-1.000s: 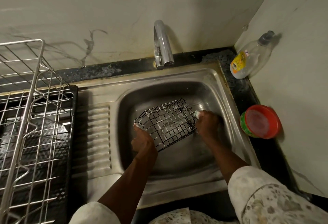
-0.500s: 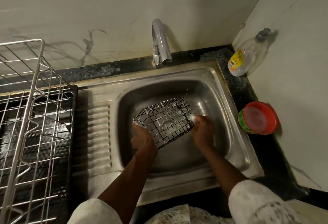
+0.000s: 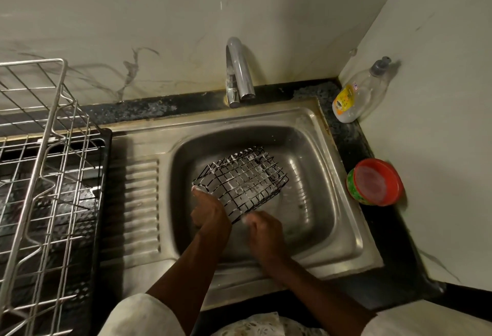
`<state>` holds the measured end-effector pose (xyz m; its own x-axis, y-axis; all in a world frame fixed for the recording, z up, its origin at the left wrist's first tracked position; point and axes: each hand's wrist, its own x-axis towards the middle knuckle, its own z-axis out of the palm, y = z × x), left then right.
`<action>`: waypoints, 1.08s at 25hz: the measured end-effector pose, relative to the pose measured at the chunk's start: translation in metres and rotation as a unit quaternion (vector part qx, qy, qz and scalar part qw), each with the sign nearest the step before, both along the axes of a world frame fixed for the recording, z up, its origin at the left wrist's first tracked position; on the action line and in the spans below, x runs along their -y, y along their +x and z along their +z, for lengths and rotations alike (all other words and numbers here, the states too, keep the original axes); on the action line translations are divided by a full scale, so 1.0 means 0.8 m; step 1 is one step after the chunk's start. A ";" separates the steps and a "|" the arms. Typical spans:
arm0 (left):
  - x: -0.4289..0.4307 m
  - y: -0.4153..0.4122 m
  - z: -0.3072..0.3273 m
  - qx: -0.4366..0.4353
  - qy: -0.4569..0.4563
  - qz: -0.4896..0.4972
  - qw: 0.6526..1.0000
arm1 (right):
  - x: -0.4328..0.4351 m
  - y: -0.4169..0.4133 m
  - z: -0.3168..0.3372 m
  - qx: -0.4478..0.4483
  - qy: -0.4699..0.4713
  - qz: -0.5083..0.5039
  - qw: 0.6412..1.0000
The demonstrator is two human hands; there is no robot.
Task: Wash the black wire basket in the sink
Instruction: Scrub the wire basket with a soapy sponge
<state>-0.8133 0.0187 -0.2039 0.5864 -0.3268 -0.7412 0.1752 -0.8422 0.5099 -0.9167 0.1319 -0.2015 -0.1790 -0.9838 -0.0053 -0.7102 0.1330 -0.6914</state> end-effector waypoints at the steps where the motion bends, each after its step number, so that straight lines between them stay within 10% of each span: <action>1: 0.003 -0.003 0.001 0.001 0.000 -0.009 1.000 | -0.004 0.014 0.002 -0.003 -0.013 0.034 0.999; 16: 0.022 0.003 0.071 0.065 -0.096 -0.114 0.987 | 0.032 -0.041 -0.001 0.065 -0.049 -0.099 0.992; 27: -0.012 -0.072 0.106 0.195 -0.228 -0.493 0.816 | 0.041 -0.115 0.030 0.075 -0.118 -0.195 0.971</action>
